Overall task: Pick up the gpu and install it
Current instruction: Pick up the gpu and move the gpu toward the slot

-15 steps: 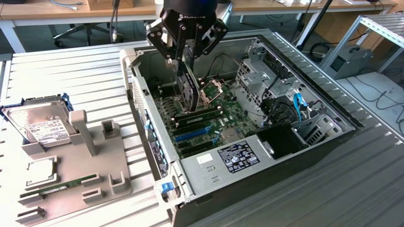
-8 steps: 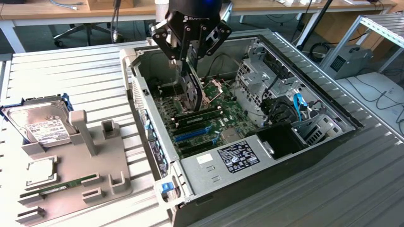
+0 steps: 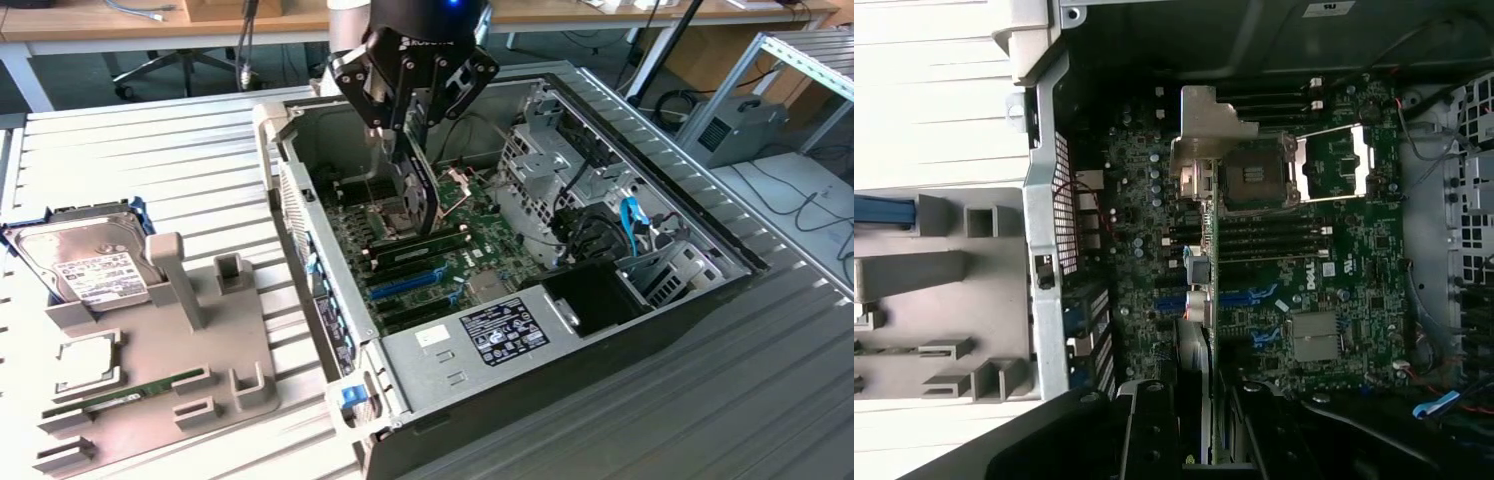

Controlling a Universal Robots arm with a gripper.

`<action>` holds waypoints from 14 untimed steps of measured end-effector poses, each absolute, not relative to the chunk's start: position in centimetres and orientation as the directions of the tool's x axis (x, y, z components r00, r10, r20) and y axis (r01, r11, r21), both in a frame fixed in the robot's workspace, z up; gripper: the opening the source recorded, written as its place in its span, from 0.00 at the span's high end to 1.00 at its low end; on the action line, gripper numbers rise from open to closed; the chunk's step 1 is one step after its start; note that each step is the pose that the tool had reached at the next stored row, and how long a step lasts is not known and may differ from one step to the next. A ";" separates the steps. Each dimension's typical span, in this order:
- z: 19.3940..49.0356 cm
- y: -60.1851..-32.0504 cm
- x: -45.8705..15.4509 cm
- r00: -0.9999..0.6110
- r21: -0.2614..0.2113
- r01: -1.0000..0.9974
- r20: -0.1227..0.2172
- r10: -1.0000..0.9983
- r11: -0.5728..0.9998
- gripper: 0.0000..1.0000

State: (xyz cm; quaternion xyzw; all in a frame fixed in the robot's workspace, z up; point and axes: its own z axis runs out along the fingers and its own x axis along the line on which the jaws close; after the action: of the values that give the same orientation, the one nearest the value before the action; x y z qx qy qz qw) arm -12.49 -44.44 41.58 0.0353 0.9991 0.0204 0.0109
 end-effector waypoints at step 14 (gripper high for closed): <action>41.0 -44.4 -11.0 -0.997 0.042 0.070 -0.020 0.071 0.997 0.74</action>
State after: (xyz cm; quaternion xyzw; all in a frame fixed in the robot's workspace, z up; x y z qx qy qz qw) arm -11.03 -44.43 41.04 0.0353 0.9991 0.0205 0.0108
